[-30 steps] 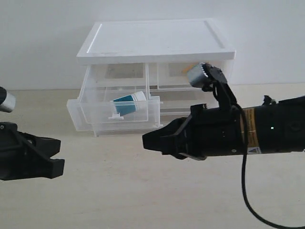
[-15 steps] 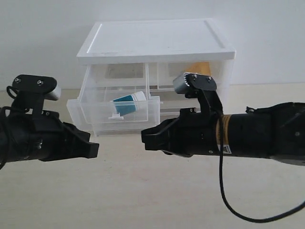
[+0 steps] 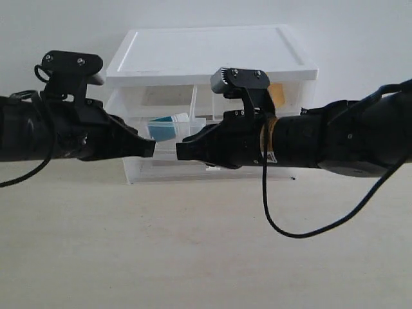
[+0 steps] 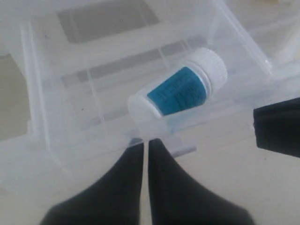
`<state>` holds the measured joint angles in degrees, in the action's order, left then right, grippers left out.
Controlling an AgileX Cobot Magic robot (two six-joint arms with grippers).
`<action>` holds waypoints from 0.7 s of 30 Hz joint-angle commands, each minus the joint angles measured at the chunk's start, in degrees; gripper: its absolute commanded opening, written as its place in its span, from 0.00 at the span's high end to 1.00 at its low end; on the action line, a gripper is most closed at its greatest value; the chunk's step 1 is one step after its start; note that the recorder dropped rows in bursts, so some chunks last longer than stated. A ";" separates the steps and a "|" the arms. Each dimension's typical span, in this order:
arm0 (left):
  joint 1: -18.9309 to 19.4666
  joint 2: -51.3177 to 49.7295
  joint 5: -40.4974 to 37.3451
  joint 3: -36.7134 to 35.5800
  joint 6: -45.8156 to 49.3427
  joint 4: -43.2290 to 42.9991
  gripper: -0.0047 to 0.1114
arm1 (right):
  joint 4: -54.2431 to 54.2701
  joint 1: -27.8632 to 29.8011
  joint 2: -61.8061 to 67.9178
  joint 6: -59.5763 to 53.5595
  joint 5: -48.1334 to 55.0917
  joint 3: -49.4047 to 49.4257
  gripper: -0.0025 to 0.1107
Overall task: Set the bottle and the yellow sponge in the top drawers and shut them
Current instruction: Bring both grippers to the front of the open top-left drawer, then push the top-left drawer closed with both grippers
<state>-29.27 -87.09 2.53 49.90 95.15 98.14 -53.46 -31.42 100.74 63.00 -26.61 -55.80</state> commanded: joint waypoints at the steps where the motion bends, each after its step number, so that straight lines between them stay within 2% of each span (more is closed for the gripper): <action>1: 0.95 -1.66 0.66 4.65 0.35 -0.51 0.93 | 0.29 0.06 -0.03 -0.83 2.14 -3.48 0.98; 7: 4.07 -4.19 -0.88 8.62 0.35 -0.51 0.93 | 0.40 0.06 -0.03 -1.11 6.45 -8.48 0.98; 11: 5.33 -5.07 -0.79 8.38 0.35 -0.25 0.93 | -0.46 0.06 -0.13 1.15 8.15 -9.50 0.98; 15: 5.33 -1.91 -0.62 5.17 0.05 -0.25 0.93 | -13.83 0.06 -0.13 10.16 7.60 -9.39 0.98; 19: 5.33 4.27 -3.09 -0.11 -0.73 0.30 0.93 | -26.40 0.06 -0.13 20.09 2.70 -8.17 0.98; 21: 5.33 5.98 -6.37 -2.30 -0.73 -0.23 0.93 | -27.00 0.06 -0.13 21.09 2.42 -7.07 0.98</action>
<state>-23.99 -84.09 0.00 50.48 94.95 97.90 -76.15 -31.42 100.76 80.82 -22.46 -64.06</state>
